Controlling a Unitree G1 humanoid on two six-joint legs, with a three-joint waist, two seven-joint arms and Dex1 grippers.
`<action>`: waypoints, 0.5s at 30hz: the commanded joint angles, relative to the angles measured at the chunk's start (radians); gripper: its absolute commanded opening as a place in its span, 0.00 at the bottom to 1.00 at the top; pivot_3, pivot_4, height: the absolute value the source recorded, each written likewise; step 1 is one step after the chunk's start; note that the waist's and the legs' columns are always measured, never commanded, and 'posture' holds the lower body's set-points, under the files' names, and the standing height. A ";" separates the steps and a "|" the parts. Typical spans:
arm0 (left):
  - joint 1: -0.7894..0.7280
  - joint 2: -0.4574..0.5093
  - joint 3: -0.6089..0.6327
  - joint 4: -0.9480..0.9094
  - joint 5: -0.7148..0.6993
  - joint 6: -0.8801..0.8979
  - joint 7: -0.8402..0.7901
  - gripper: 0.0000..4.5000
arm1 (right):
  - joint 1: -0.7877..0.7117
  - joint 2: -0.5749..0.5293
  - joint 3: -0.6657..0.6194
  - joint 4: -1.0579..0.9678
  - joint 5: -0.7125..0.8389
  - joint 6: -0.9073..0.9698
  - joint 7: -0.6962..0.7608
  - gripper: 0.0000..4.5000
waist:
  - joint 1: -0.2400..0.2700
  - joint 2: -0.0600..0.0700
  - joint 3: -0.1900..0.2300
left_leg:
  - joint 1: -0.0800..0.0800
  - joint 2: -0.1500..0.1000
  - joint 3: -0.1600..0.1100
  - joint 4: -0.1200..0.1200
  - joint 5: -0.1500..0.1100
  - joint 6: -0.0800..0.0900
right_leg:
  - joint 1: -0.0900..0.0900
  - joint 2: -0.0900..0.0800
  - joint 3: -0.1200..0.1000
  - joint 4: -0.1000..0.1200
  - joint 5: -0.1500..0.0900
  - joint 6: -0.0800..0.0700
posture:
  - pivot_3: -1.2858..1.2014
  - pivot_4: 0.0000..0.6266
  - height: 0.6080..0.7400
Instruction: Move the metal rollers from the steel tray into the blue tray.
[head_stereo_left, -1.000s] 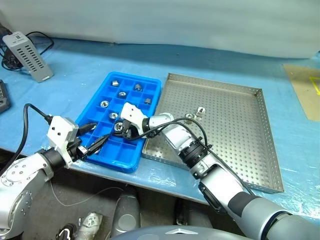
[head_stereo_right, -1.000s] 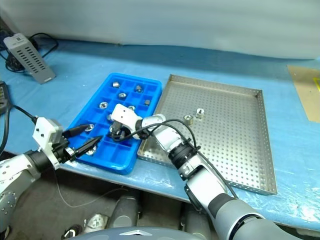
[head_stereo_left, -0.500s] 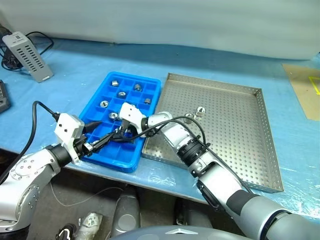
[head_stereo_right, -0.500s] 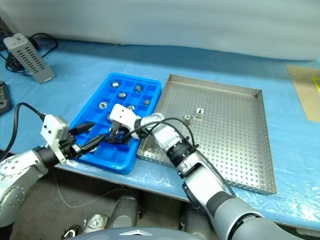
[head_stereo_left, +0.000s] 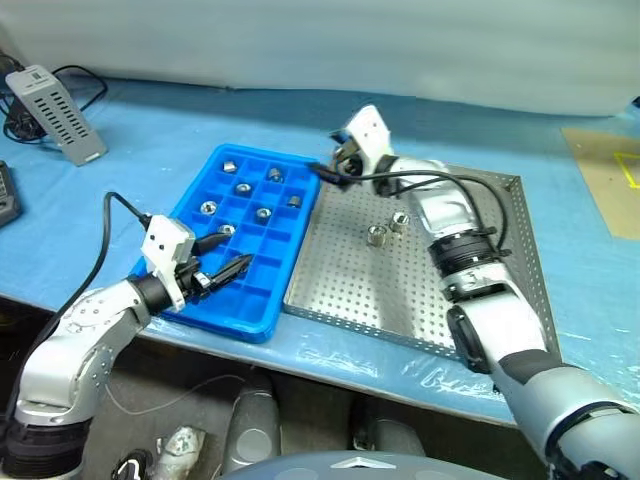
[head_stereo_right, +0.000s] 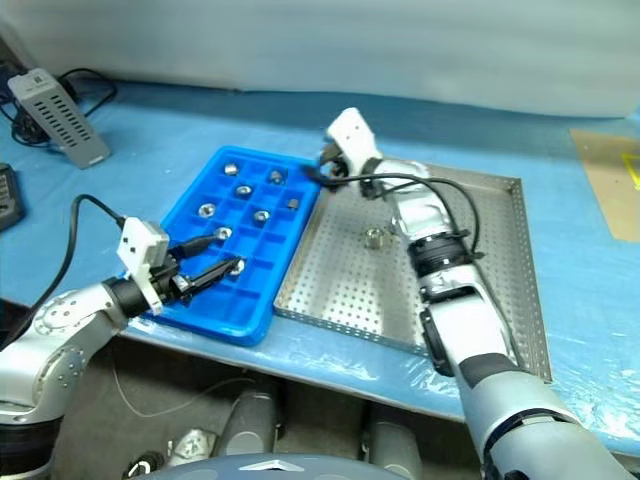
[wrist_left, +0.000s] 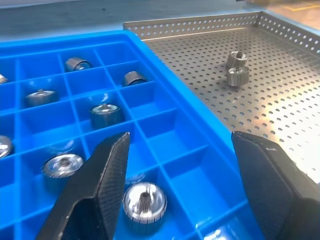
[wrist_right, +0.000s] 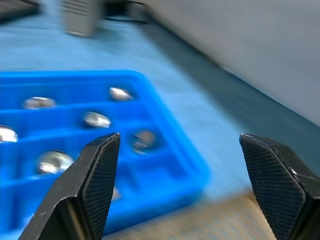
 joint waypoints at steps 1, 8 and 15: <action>-0.109 -0.037 -0.055 0.084 0.051 -0.051 0.011 0.76 | 0.061 -0.017 -0.057 -0.107 0.065 0.047 0.007 0.89 | -0.009 0.000 0.000 | 0.000 0.000 0.000 0.000 0.000 0.000 | 0.000 0.000 0.000 0.000 0.000 0.000 | 0.56 0.24 1.00; -0.264 -0.092 -0.167 0.195 0.081 -0.092 -0.072 0.76 | 0.396 -0.117 -0.082 -0.547 0.351 0.434 0.243 0.89 | -0.036 0.000 0.000 | -0.001 0.000 0.000 0.002 -0.003 0.005 | 0.000 0.000 0.000 -0.001 0.003 0.004 | 0.53 0.24 1.00; -0.316 -0.097 -0.194 0.278 0.112 -0.132 -0.126 0.76 | 0.500 -0.138 -0.023 -0.493 0.246 0.291 0.184 0.89 | -0.070 0.000 0.000 | 0.001 0.000 0.001 0.003 -0.003 0.005 | 0.000 0.000 0.001 0.000 0.001 -0.001 | 0.51 0.24 1.00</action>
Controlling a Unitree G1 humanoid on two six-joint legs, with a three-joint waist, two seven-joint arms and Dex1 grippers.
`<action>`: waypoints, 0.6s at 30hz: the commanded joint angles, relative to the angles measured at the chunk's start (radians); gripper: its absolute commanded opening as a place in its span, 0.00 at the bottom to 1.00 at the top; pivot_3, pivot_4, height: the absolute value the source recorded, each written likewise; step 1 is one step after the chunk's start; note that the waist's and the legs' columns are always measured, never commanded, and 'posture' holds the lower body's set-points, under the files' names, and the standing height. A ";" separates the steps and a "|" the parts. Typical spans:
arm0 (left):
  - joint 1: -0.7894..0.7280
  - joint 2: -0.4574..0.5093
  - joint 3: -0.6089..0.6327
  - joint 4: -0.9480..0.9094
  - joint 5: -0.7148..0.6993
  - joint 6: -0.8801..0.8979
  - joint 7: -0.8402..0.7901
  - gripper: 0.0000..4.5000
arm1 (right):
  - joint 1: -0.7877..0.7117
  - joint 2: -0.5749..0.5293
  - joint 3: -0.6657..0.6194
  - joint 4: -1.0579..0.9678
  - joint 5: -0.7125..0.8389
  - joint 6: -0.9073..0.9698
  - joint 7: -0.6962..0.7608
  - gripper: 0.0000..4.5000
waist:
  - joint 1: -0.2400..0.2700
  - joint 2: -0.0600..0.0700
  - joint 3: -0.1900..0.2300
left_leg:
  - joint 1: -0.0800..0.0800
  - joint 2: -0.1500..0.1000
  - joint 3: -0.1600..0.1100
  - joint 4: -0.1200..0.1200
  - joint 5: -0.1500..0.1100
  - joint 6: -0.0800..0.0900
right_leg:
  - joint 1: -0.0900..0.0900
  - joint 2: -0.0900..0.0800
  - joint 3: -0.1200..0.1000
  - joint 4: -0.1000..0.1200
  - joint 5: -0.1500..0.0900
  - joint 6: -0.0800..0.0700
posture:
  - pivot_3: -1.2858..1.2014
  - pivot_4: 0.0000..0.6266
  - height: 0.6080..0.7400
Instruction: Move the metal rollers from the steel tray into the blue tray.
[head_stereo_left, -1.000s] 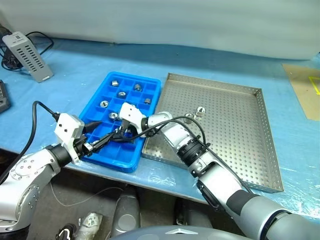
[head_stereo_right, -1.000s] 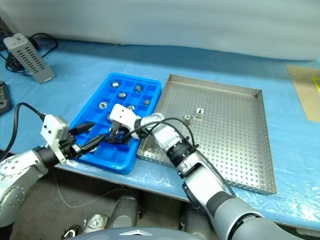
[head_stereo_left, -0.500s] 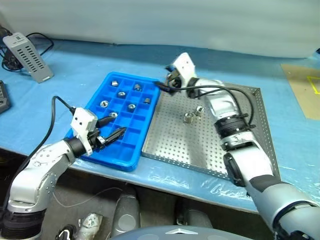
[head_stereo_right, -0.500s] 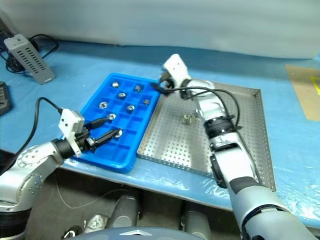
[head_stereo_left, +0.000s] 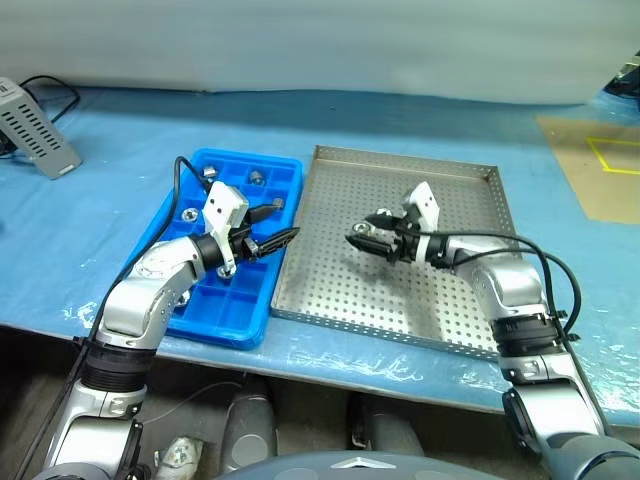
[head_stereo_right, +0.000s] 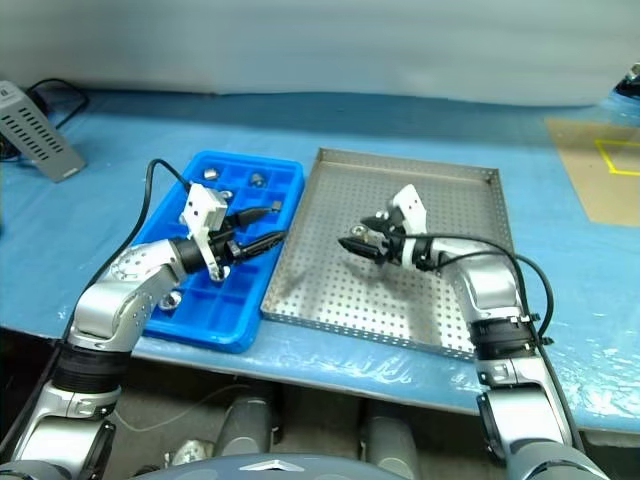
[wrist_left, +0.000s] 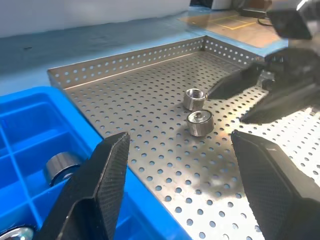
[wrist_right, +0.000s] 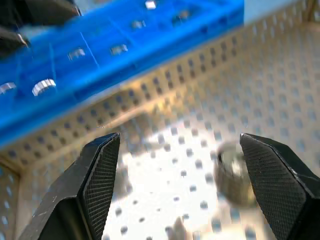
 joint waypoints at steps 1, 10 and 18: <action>-0.028 0.003 -0.004 0.010 0.025 -0.043 -0.022 0.76 | -0.019 0.018 0.017 0.015 -0.046 -0.133 -0.029 0.89 | -0.006 0.000 0.000 | 0.000 0.000 0.000 0.001 0.000 0.000 | 0.000 0.000 0.000 0.001 0.001 -0.001 | 0.51 0.24 1.00; -0.010 0.012 0.003 -0.021 0.034 -0.031 -0.028 0.76 | -0.019 0.037 0.061 0.102 -0.088 -0.249 -0.002 0.89 | -0.004 0.000 0.000 | 0.000 0.000 0.000 0.003 0.000 0.002 | 0.002 0.000 0.000 0.000 0.001 -0.001 | 0.52 0.24 1.00; 0.011 0.009 0.009 -0.078 0.022 0.007 -0.005 0.76 | -0.060 0.077 0.028 0.197 -0.087 -0.368 -0.021 0.89 | 0.000 0.000 0.000 | 0.001 0.001 0.000 0.004 -0.001 0.004 | 0.002 0.000 -0.001 0.001 0.001 -0.001 | 0.53 0.24 1.00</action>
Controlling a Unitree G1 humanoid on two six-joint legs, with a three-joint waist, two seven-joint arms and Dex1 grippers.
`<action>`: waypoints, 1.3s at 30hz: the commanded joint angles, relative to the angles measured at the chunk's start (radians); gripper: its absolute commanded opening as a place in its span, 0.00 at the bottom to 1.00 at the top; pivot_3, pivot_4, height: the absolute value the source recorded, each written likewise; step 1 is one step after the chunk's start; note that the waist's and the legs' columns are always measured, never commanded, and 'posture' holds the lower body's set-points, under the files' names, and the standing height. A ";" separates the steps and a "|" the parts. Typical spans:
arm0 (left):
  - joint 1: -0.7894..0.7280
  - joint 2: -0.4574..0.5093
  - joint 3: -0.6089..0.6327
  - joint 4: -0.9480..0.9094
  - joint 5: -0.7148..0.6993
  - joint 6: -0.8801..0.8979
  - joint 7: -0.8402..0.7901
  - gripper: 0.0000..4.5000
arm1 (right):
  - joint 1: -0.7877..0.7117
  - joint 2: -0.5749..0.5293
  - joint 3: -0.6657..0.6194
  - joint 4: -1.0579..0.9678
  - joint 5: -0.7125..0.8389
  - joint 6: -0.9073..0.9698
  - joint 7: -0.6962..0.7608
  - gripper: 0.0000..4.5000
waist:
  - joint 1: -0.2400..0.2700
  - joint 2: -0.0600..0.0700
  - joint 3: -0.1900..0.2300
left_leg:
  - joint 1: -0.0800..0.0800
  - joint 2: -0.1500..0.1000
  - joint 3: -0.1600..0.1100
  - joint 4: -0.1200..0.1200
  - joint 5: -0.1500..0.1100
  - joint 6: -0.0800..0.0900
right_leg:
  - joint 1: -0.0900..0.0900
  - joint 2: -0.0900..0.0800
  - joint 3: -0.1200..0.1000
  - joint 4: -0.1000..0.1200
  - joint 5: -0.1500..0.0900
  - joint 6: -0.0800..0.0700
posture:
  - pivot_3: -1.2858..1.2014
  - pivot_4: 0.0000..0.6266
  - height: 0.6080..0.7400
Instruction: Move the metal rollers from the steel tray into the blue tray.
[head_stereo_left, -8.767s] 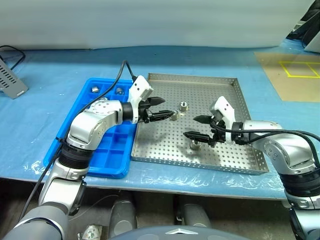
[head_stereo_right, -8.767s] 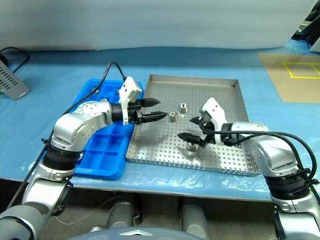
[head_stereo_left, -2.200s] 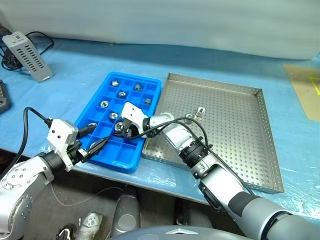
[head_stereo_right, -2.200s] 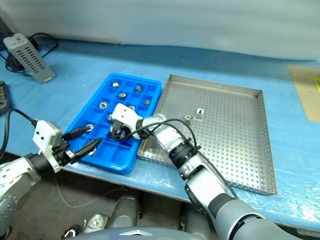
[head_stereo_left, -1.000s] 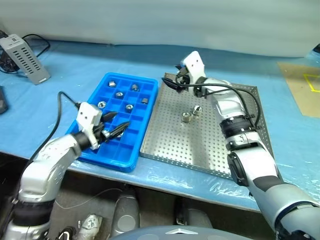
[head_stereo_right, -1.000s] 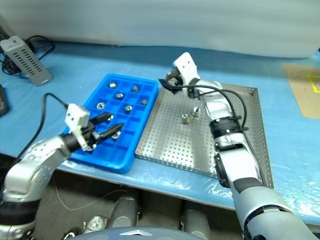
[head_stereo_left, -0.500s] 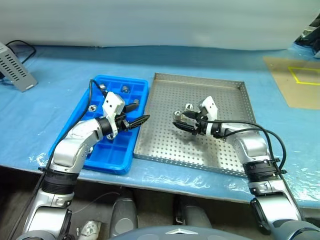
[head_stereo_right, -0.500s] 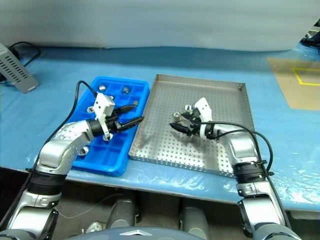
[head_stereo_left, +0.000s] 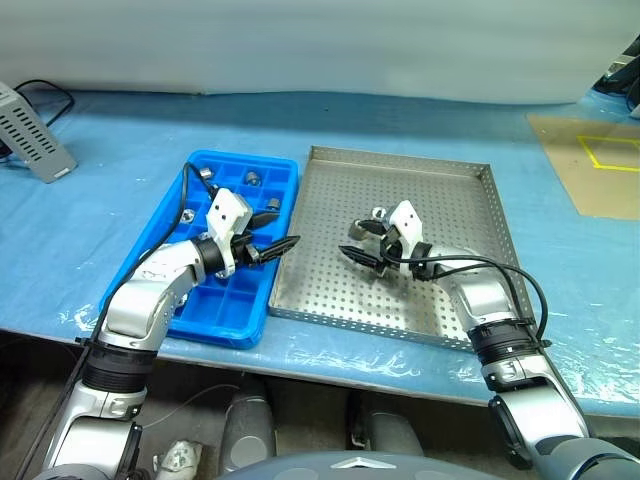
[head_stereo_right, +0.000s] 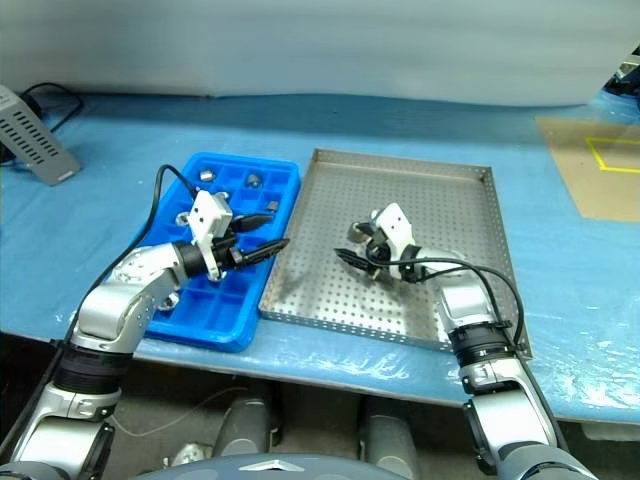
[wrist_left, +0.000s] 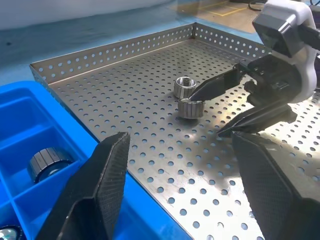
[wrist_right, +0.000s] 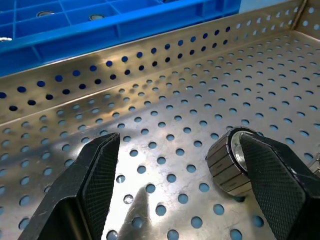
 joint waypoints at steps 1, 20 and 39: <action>-0.010 0.004 0.022 -0.061 -0.018 0.017 0.012 0.76 | -0.047 0.014 -0.034 -0.010 0.040 -0.011 0.010 0.89 | 0.001 0.000 0.000 | 0.000 0.000 0.000 0.000 0.000 0.000 | 0.000 0.000 0.000 0.000 0.000 0.000 | 0.53 0.24 1.00; -0.013 -0.001 0.001 -0.042 -0.011 0.029 -0.004 0.76 | -0.130 0.079 -0.028 0.212 -0.041 -0.139 -0.073 0.89 | 0.001 0.000 0.000 | -0.001 0.000 0.000 0.001 0.000 0.001 | 0.000 0.000 0.000 -0.001 0.000 0.000 | 0.52 0.24 1.00; -0.003 0.021 0.025 -0.032 -0.006 0.035 -0.011 0.76 | -0.191 0.138 -0.019 0.431 -0.127 -0.275 -0.177 0.48 | -0.017 0.000 0.000 | -0.002 0.000 0.000 0.001 -0.001 0.002 | 0.000 0.000 0.000 -0.001 0.000 0.000 | 0.52 0.24 1.00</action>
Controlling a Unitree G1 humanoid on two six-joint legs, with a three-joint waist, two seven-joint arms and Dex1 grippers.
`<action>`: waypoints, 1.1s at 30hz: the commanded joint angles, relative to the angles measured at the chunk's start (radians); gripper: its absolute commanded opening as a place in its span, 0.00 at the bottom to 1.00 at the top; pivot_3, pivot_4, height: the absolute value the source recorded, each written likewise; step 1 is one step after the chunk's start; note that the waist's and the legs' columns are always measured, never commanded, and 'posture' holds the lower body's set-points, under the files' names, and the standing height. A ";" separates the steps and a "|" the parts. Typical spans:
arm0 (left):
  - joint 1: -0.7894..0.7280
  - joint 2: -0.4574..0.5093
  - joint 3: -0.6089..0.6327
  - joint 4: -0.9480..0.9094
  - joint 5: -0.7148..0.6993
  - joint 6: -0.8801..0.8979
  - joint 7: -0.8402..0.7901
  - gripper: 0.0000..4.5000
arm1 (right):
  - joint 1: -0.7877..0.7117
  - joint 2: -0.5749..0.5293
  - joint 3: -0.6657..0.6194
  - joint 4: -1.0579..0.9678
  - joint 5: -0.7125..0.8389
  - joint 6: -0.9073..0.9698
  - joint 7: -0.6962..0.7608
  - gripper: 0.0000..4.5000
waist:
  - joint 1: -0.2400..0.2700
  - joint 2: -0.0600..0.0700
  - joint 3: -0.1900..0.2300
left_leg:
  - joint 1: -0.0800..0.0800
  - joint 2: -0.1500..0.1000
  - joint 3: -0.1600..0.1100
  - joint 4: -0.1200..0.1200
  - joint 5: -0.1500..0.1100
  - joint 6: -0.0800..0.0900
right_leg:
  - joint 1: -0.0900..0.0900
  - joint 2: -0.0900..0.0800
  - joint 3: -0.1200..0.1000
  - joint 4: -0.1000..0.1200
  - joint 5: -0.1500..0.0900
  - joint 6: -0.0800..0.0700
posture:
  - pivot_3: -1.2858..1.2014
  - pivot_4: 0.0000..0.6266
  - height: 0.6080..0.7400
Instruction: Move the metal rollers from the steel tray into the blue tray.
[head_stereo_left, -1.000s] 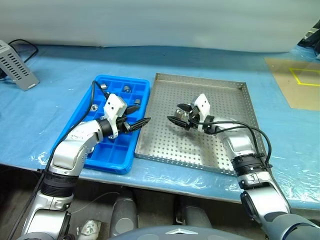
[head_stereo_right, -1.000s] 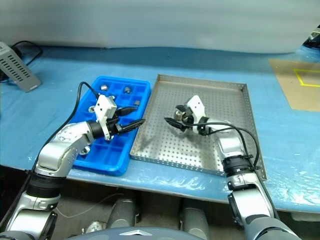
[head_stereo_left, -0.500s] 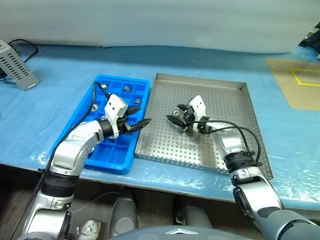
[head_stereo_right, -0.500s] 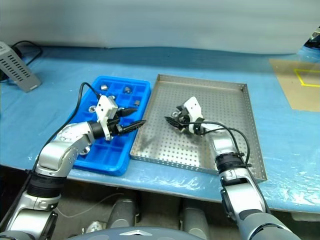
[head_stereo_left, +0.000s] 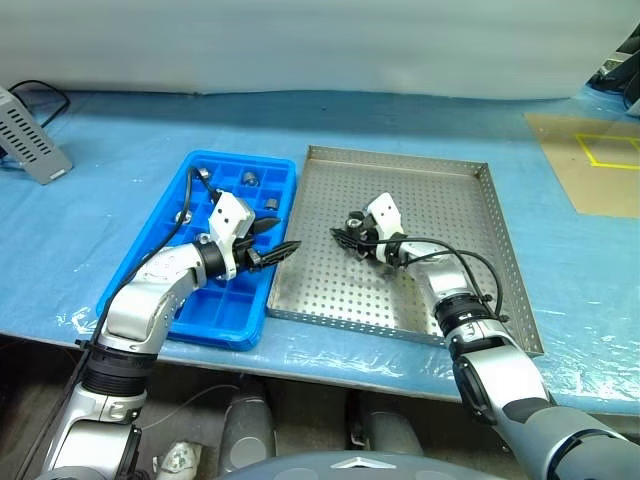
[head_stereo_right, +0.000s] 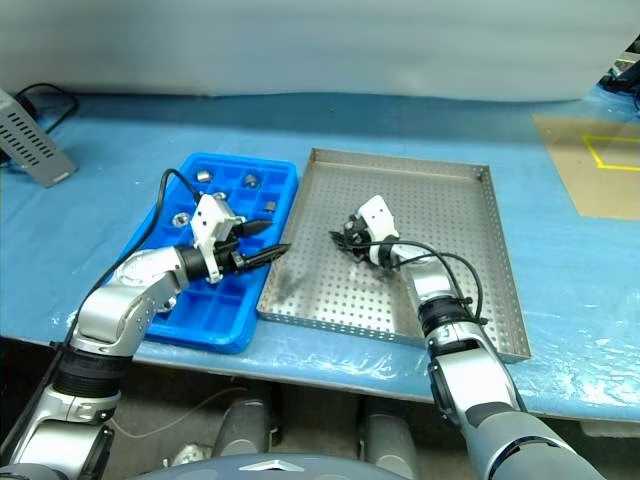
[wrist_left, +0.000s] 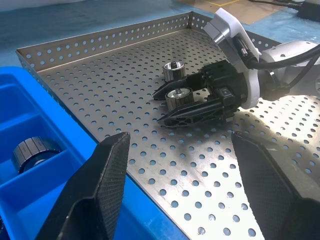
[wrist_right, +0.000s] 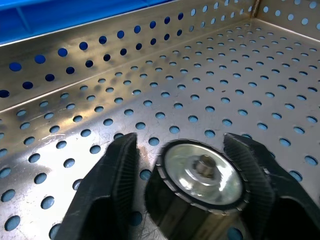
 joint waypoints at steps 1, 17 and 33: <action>-0.015 0.013 0.026 -0.015 -0.007 -0.007 -0.005 0.76 | 0.014 0.003 -0.003 -0.055 0.012 -0.011 0.026 0.41 | -0.001 0.000 0.000 | 0.000 0.000 0.000 0.000 0.000 0.000 | 0.000 0.000 0.000 0.000 0.000 0.000 | 0.52 0.24 1.00; 0.035 0.182 0.229 -0.064 -0.096 0.011 -0.061 0.76 | -0.099 0.177 0.073 -0.432 0.167 0.336 0.155 0.38 | -0.021 0.000 0.000 | 0.001 0.001 0.000 -0.007 0.002 -0.003 | -0.003 0.001 0.000 0.000 -0.001 -0.001 | 0.54 0.24 1.00; 0.376 0.298 0.499 -0.273 -0.181 0.064 -0.026 0.76 | -0.240 0.363 0.260 -0.164 0.012 0.288 0.255 0.38 | 0.020 -0.003 0.000 | -0.002 0.002 -0.002 -0.014 0.002 -0.005 | -0.005 0.000 -0.004 -0.005 -0.003 -0.003 | 0.64 0.24 1.00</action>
